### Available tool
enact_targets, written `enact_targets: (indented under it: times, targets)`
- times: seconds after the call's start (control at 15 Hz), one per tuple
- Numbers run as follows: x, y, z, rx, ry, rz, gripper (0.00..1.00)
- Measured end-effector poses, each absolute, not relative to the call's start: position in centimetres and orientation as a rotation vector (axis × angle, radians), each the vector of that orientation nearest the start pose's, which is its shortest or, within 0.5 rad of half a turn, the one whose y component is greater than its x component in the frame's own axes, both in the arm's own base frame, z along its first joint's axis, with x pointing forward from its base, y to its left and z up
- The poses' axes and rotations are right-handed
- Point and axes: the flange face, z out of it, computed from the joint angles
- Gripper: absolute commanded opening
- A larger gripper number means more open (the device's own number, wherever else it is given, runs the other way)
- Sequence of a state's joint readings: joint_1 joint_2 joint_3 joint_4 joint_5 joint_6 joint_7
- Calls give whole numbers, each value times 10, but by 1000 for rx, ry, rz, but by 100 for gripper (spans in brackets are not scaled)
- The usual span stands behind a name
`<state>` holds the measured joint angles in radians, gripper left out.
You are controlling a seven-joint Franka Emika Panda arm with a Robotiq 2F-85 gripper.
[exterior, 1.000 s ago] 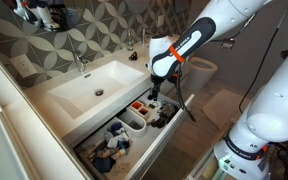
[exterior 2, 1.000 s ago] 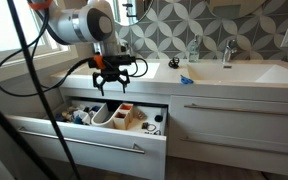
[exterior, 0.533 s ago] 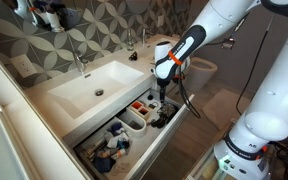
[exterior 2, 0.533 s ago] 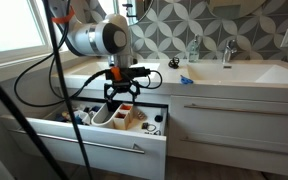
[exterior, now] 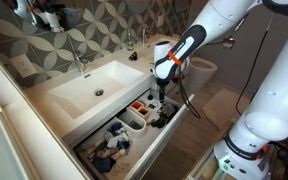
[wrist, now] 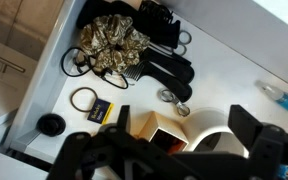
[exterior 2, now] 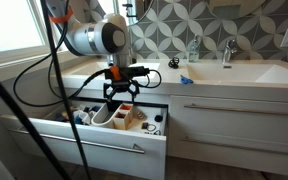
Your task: Pick up the black hair band on the right side of the open drawer and put it in the first white and orange container in the open drawer from the front of the drawer
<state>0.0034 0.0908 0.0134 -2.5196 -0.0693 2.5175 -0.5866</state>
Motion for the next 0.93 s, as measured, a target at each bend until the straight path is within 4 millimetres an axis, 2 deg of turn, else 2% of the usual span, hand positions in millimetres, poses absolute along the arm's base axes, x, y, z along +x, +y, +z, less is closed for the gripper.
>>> enact_targets:
  times: [0.2,0.33,0.93]
  targets:
    - [456,3,225,-2989,-1141,174,100]
    - [460,-4,209,-3001,-1207,161,100]
    - [495,-31,115,-3020,-1199,15,100]
